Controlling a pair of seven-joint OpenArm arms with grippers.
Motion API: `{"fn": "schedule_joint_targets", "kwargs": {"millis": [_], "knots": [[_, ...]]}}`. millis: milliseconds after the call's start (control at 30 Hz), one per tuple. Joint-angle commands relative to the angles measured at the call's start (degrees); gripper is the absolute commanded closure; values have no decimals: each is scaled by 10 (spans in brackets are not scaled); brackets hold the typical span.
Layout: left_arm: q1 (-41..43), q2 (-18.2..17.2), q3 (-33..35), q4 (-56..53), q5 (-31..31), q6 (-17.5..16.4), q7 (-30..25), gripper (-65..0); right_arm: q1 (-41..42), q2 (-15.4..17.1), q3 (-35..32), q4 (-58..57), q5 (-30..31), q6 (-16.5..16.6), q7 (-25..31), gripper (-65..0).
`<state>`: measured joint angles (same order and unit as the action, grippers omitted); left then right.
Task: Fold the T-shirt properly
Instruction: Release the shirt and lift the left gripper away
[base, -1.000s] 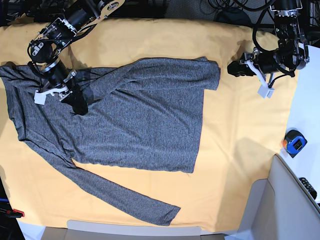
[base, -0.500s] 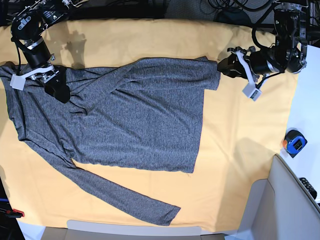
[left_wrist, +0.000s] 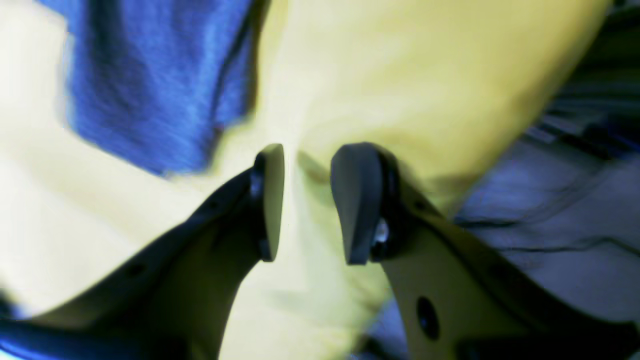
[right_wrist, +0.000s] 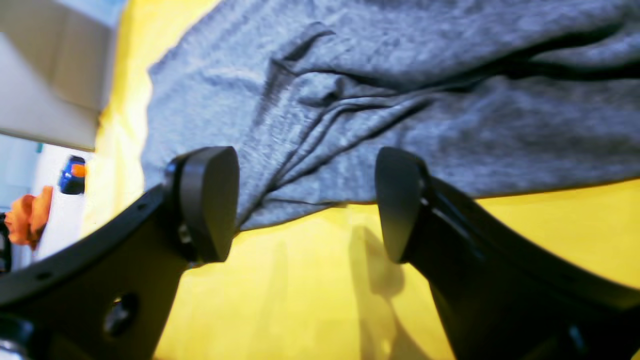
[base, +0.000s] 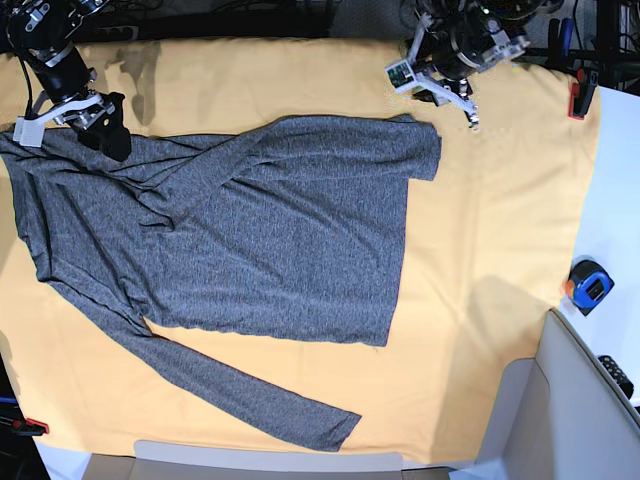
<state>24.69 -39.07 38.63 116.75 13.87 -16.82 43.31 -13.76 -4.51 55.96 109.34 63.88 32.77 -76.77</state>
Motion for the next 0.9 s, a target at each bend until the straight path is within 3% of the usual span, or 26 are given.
{"fn": "schedule_joint_targets", "kwargs": {"millis": [0,100,233,367,633,867], "knots": [[-1,-5,26,4,44,12,0,-195,-1,2,1,9,15,2,7,-423],[-1,-5,75,-10,156,49,1,-195,-2,2,1,9,14,2,6,-423],[-2,-5,90,-29,223,56,1,-195,-2,2,1,9,14,2,6,-423],[-4,-10,86,-28,235,55,1,-195,-9,2,1,9,17,2,6,-423],[-24,-51,73,-18,235,53,1,-195,-17,2,1,9,15,2,6,-423],[-24,-47,73,-20,234,53,1,-195,-18,2,1,9,14,2,6,-423]]}}
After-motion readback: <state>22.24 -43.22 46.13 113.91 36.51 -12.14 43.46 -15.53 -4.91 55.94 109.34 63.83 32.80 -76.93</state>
